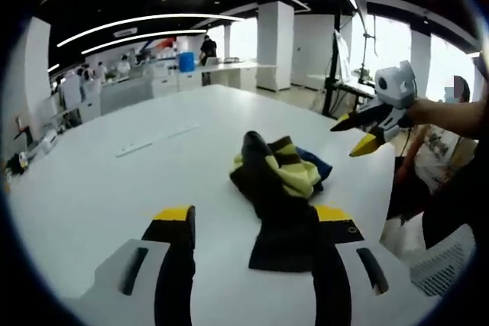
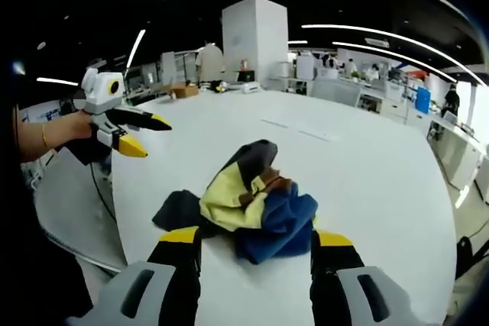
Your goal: Fold the garment on the visible template until the final outline fits inside the template.
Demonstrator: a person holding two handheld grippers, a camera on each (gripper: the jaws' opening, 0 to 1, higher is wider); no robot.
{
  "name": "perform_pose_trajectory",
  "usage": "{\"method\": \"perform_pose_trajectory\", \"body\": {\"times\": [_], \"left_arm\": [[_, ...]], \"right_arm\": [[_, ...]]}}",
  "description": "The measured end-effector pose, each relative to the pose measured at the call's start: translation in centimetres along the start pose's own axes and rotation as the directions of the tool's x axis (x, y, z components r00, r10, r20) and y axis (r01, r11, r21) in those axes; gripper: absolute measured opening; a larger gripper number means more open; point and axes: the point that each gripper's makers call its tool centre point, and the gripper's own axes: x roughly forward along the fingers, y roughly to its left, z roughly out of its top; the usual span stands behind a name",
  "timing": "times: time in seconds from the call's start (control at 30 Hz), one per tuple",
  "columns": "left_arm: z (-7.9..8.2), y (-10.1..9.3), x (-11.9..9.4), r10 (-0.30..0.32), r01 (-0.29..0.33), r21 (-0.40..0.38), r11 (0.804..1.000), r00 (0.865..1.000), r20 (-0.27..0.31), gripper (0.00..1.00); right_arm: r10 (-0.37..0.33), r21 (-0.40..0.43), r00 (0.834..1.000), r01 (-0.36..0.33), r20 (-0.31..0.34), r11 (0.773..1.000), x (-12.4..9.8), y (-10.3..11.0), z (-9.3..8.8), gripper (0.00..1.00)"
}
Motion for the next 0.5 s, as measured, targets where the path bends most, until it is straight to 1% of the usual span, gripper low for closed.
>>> {"method": "perform_pose_trajectory", "body": {"times": [0.2, 0.43, 0.5], "left_arm": [[0.3, 0.4, 1.7, -0.017, 0.018, 0.004, 1.0, 1.0, -0.012, 0.51], [0.8, 1.2, 4.0, -0.046, 0.046, -0.019, 0.999, 0.999, -0.002, 0.44], [1.0, 1.2, 4.7, -0.055, 0.055, -0.013, 0.998, 0.998, -0.002, 0.43]], "right_arm": [[0.005, 0.002, 1.0, -0.005, -0.004, 1.0, 0.9, -0.3, 0.2, 0.48], [0.027, 0.018, 0.999, -0.026, -0.018, 0.999, 2.3, -0.4, 0.3, 0.41], [0.026, 0.023, 0.999, -0.025, -0.02, 0.999, 2.7, -0.5, 0.3, 0.4]]}}
